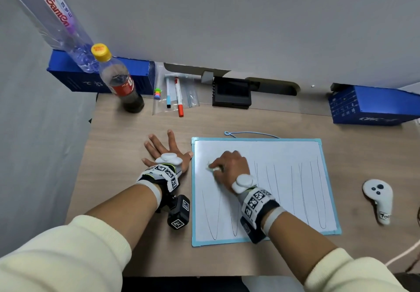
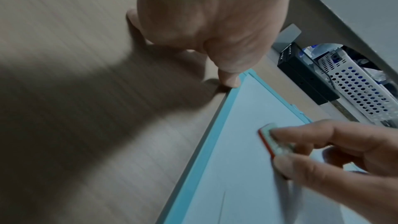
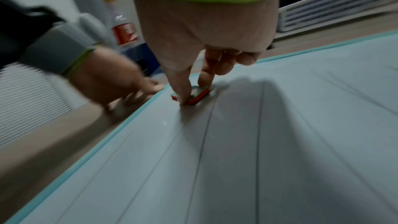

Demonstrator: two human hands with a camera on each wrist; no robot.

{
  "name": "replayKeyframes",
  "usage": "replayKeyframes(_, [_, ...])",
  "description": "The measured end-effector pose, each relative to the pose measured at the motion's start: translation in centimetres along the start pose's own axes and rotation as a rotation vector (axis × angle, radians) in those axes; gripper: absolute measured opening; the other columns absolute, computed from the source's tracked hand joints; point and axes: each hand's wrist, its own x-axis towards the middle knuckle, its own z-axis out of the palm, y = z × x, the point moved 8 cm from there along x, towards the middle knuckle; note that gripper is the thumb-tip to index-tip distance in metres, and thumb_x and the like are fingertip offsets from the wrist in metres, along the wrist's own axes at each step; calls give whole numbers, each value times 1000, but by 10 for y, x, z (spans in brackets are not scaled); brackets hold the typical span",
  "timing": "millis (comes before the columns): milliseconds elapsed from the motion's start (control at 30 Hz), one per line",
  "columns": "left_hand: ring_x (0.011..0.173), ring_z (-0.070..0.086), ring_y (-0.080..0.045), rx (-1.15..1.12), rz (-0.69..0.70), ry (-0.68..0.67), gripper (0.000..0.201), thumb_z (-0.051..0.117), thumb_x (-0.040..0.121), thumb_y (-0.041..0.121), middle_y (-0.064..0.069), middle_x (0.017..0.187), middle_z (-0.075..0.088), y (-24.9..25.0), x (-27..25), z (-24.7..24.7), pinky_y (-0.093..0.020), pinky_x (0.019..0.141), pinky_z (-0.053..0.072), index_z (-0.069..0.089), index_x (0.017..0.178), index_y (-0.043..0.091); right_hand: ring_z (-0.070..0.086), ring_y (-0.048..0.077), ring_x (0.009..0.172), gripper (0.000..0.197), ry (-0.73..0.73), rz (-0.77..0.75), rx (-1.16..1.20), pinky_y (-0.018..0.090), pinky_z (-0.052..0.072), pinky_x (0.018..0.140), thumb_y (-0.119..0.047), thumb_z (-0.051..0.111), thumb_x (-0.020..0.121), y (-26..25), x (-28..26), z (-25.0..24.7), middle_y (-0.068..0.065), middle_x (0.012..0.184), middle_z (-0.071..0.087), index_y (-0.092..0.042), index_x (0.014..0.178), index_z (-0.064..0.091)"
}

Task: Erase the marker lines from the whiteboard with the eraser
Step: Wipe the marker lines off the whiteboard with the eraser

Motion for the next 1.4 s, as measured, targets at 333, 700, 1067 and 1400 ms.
replayKeyframes(333, [148,-18,-37,0,2,-5,97,49,84,71,-14,160,-25,-2,5,3,-67,113,7,-12,153,41,53,26,87,17,-61,26,7,31,35,68,-28,69,76,14,-16,0,-1,91,66,-34,91,74])
replayKeyframes(700, [148,-17,-36,21,-16,19,95,48,85,70,-13,161,-23,0,2,2,-66,114,9,-11,154,41,53,27,84,16,-108,-59,18,34,42,67,-29,69,75,19,-34,3,-1,87,66,-31,89,75])
replayKeyframes(1067, [149,-13,-35,25,-23,56,96,51,84,70,-13,161,-19,2,0,-1,-66,113,12,-6,155,41,54,29,87,17,-62,11,81,37,45,70,-26,70,75,31,-33,-2,1,89,66,-31,90,76])
replayKeyframes(1400, [150,-8,-32,-75,-33,89,99,62,82,61,-8,163,-14,-5,-17,4,-63,113,14,-2,155,39,50,28,98,21,30,282,119,36,44,80,-21,64,79,93,-14,-40,4,98,64,-30,95,73])
